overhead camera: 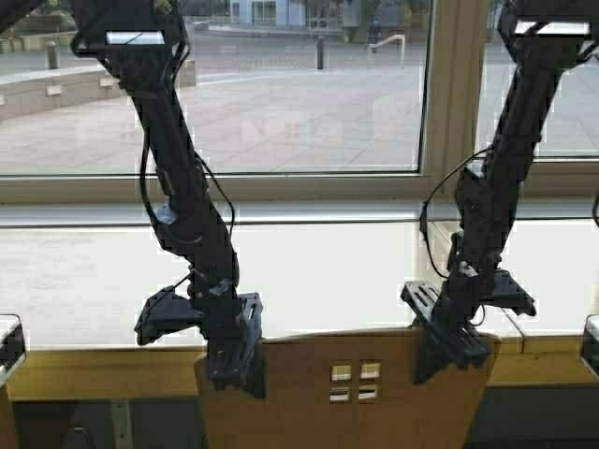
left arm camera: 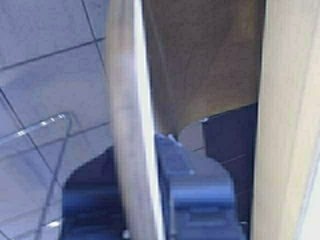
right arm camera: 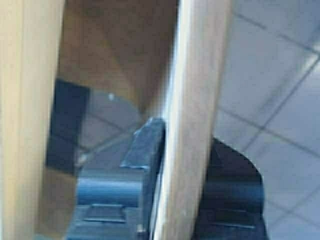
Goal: Push the chairs under the table
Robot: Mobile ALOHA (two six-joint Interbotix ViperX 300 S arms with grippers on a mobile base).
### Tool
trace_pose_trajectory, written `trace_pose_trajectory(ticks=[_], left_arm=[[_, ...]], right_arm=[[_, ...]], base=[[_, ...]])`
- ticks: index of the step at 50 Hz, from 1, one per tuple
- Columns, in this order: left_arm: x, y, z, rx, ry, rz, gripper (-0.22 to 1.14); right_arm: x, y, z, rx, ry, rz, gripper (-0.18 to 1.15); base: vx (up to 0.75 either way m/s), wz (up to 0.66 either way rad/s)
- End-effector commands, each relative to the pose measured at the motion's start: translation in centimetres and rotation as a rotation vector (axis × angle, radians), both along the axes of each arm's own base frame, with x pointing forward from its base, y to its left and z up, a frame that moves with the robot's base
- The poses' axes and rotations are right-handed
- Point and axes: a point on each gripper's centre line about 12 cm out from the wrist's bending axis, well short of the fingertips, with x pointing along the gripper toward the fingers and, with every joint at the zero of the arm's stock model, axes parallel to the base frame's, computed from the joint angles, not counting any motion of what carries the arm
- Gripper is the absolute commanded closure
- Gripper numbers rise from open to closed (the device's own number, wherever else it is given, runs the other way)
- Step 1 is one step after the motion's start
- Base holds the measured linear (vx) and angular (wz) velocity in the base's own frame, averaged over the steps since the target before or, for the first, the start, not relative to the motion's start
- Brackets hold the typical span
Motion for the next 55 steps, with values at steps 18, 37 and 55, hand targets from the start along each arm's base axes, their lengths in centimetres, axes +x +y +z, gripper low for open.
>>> trace_pose_trajectory(ticks=[18, 37, 55], left_arm=[[0.9, -0.7, 6.2, -0.05, -0.058, -0.11, 0.01], [-0.6, 0.3, 14.0, -0.082, -0.125, -0.116, 0.01], [-6.6, 6.5, 21.8, 0.025, -0.223, -0.272, 0.01]], right_arm=[[-0.9, 0.0, 3.6, 0.0, -0.016, 0.053, 0.02], [-0.2, -0.1, 13.9, 0.015, -0.176, 0.043, 0.02], [-4.3, -3.3, 22.5, -0.102, -0.333, 0.183, 0.02]], base=[[0.0, 0.0], [0.0, 0.0], [-0.02, 0.06]])
